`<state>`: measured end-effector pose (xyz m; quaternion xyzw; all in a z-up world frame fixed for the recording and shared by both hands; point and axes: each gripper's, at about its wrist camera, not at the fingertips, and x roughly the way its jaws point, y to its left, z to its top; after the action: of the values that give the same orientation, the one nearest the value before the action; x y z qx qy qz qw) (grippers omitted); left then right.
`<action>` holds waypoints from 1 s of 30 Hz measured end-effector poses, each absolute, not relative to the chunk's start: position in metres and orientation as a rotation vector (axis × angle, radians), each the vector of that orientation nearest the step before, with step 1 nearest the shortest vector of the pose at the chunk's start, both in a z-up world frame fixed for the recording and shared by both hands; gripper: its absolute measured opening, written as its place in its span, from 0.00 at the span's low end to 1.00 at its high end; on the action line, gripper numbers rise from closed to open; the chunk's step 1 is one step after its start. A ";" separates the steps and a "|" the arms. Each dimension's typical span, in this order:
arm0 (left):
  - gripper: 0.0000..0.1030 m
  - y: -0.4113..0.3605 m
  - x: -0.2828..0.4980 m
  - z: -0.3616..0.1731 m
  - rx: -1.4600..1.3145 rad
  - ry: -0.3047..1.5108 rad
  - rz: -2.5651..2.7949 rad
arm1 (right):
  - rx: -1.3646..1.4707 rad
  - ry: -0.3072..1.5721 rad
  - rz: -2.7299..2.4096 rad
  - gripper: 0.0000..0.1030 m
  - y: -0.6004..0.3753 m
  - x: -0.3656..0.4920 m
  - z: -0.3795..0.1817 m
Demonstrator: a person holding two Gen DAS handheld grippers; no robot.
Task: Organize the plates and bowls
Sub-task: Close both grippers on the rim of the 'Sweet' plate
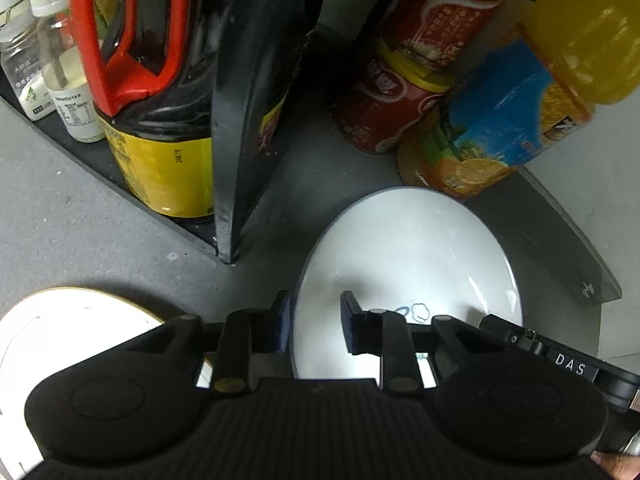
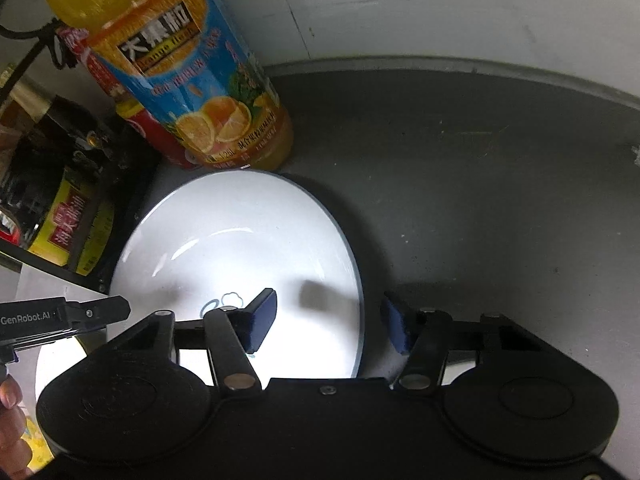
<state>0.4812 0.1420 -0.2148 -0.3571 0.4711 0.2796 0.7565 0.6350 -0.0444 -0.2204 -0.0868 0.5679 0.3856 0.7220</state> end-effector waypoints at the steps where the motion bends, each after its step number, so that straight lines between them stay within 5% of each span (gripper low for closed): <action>1: 0.18 0.143 0.481 -0.217 -0.785 1.034 0.613 | -0.195 1.262 0.849 0.48 -0.043 0.636 -0.223; 10: 0.11 0.148 0.475 -0.234 -0.901 1.030 0.629 | -0.194 1.285 0.855 0.24 -0.044 0.644 -0.232; 30: 0.05 0.146 0.445 -0.213 -0.922 0.975 0.623 | -0.032 1.282 0.913 0.08 -0.084 0.648 -0.214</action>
<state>0.4451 0.1457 -0.2130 -0.4201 0.4441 0.2840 0.7387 0.6479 -0.0840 -0.2140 -0.0142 0.5767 0.4108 0.7060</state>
